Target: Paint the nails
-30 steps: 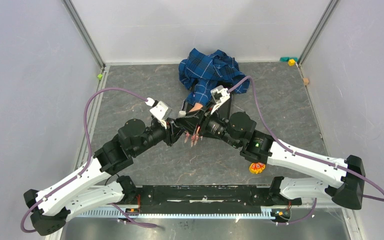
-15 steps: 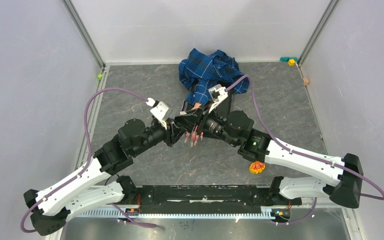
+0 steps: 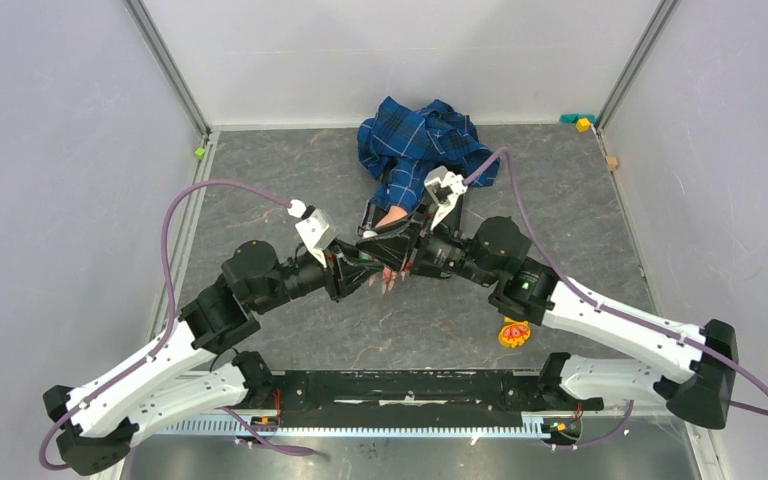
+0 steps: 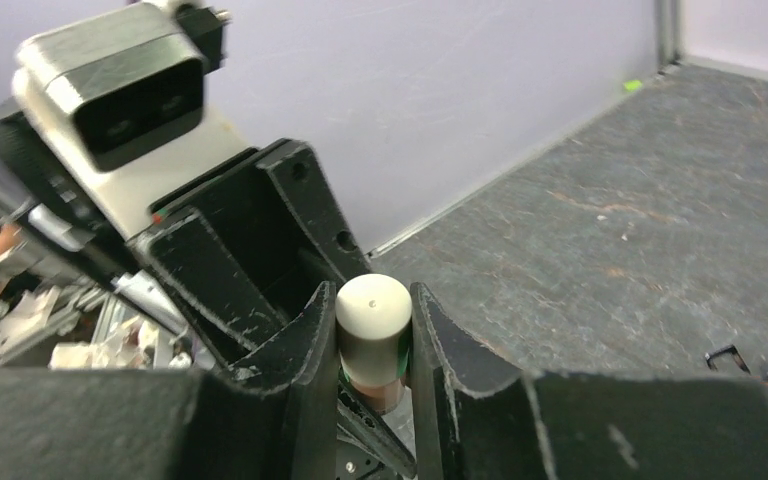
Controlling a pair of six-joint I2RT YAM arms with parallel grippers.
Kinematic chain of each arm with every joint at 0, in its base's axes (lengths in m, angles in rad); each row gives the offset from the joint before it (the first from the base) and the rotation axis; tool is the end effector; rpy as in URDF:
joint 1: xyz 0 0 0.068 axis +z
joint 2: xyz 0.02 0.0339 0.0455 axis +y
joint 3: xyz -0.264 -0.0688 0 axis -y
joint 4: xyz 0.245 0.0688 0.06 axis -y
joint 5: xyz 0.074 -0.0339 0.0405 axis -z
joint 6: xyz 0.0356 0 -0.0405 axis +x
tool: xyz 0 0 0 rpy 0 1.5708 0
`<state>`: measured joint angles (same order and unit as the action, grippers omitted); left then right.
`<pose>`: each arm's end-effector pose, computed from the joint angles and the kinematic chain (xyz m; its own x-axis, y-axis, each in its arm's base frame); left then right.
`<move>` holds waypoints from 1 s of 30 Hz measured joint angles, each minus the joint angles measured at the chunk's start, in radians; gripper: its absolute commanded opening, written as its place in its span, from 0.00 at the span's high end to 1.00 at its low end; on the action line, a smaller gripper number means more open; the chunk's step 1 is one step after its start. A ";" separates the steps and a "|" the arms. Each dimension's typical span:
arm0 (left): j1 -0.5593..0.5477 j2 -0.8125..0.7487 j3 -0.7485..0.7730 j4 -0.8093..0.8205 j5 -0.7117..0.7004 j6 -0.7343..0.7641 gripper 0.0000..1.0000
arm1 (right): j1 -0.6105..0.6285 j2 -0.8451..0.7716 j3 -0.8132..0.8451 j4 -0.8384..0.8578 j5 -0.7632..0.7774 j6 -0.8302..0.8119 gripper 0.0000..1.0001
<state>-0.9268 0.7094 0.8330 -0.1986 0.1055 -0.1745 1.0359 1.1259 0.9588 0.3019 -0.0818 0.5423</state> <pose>0.0958 -0.1338 0.3670 -0.1933 -0.0301 -0.9807 0.8375 0.5157 -0.1809 0.1333 0.2307 0.3849 -0.4052 0.3253 -0.8544 -0.8051 0.3158 0.5020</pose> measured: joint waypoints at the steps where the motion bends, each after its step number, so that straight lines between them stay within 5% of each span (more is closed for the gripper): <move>1: 0.000 -0.001 0.000 0.013 0.027 0.000 0.98 | -0.007 -0.013 -0.002 0.000 -0.038 -0.013 1.00; 13: 0.011 0.043 0.012 0.151 0.425 -0.009 0.98 | -0.046 -0.134 -0.017 0.005 -0.381 -0.159 1.00; 21: 0.017 0.071 0.018 0.195 0.552 -0.024 0.98 | -0.051 -0.165 -0.038 0.027 -0.483 -0.185 0.98; 22: 0.017 0.071 0.018 0.196 0.556 -0.025 0.98 | -0.051 -0.165 -0.039 0.031 -0.488 -0.185 0.91; 25: 0.018 0.069 0.018 0.196 0.557 -0.026 0.98 | -0.051 -0.165 -0.041 0.039 -0.496 -0.189 0.45; 27: 0.018 0.062 0.018 0.190 0.541 -0.026 0.98 | -0.051 -0.167 -0.043 0.042 -0.494 -0.191 0.26; 30: 0.023 0.043 0.011 0.162 0.480 -0.026 0.98 | -0.051 -0.195 -0.051 0.043 -0.470 -0.208 0.15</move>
<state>-0.9039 0.7521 0.8436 -0.0368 0.5858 -0.2008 0.9852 0.9306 0.9077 0.3450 -0.5518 0.3347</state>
